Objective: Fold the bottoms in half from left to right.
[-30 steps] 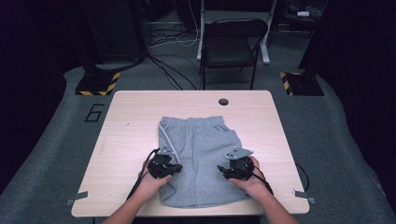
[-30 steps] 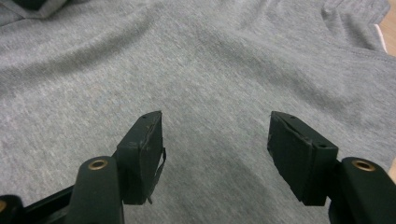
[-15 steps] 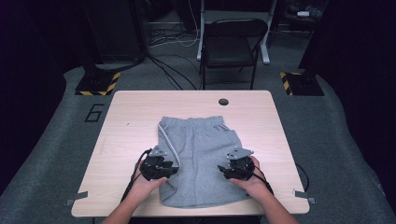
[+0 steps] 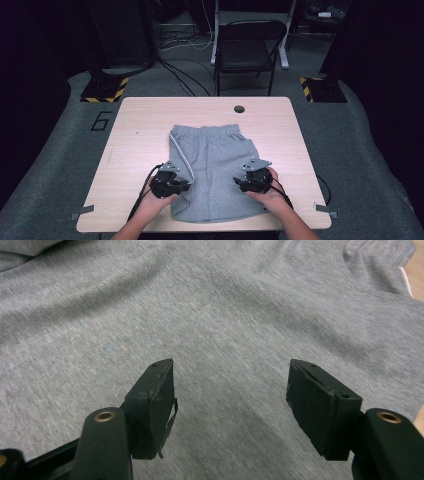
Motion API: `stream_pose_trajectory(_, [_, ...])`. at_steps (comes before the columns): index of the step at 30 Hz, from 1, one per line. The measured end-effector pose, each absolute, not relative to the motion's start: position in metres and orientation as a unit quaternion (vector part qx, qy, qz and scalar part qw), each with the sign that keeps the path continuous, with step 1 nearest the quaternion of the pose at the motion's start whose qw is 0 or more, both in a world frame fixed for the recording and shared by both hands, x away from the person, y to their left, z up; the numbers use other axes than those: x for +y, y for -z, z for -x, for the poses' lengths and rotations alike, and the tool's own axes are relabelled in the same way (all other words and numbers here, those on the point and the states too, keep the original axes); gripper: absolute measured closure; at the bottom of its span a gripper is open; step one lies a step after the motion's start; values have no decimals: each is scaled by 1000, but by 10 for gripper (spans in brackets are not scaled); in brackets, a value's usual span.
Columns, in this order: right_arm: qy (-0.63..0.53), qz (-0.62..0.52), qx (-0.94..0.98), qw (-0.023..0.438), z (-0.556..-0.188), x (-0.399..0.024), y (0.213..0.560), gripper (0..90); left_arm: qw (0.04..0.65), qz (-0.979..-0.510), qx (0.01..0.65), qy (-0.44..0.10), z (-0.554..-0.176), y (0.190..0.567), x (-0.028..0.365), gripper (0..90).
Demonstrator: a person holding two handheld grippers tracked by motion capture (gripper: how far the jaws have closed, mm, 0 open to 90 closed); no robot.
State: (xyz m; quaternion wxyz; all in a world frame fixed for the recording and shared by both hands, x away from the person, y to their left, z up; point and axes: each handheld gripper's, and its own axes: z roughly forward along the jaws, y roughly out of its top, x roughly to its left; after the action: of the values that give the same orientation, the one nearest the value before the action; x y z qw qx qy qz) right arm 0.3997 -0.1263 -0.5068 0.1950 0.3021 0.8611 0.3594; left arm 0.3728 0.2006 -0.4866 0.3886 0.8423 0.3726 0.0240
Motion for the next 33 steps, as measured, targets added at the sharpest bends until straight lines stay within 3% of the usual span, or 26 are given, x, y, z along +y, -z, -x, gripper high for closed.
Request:
stream_pose_trajectory(20, [-358, -323, 850, 214, -377, -146, 503, 355, 412, -866, 281, 9, -376, 473, 149, 832])
stream_pose_trajectory(29, [-348, -327, 853, 213, -375, -150, 506, 354, 371, -886, 277, 26, -380, 497, 137, 827])
stream_pose_trajectory(33, [-351, -334, 849, 212, -376, -147, 508, 354, 375, -880, 287, 37, -379, 504, 134, 738])
